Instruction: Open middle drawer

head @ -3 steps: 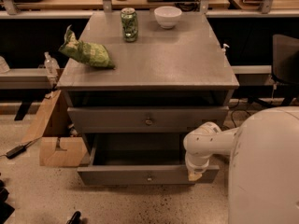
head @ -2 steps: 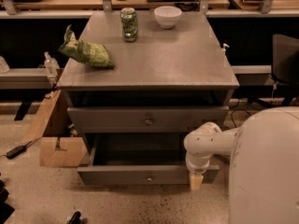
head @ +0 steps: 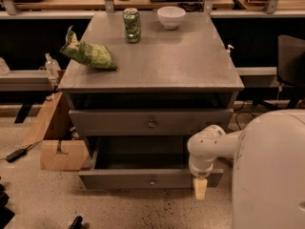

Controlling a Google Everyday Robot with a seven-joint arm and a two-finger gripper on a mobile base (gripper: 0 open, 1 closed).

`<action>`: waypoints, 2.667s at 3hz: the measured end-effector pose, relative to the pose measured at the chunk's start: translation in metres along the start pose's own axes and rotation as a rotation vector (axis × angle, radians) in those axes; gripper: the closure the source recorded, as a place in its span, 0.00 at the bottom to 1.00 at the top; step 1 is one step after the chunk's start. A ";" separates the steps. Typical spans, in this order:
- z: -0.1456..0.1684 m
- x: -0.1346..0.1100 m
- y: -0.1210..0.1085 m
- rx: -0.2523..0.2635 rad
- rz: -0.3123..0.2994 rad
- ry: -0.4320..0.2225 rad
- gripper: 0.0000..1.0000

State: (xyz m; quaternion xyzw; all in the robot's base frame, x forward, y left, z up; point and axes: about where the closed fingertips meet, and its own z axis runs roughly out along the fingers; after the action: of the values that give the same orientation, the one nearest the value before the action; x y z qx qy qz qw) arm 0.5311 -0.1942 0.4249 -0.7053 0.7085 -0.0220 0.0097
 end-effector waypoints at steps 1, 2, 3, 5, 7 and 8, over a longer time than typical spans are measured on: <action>0.023 0.002 0.014 -0.079 0.048 -0.024 0.26; 0.032 0.007 0.045 -0.163 0.119 -0.042 0.49; 0.024 0.007 0.043 -0.163 0.119 -0.042 0.72; 0.012 0.007 0.061 -0.193 0.151 -0.009 1.00; 0.005 0.006 0.073 -0.213 0.167 0.008 1.00; 0.000 0.006 0.086 -0.231 0.182 0.018 1.00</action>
Offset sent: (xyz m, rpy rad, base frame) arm -0.1086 -0.0152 -0.0504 0.0920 0.3335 -0.2656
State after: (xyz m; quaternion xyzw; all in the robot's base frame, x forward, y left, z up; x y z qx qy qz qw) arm 0.4452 -0.1996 0.4208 -0.6342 0.7675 0.0544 -0.0757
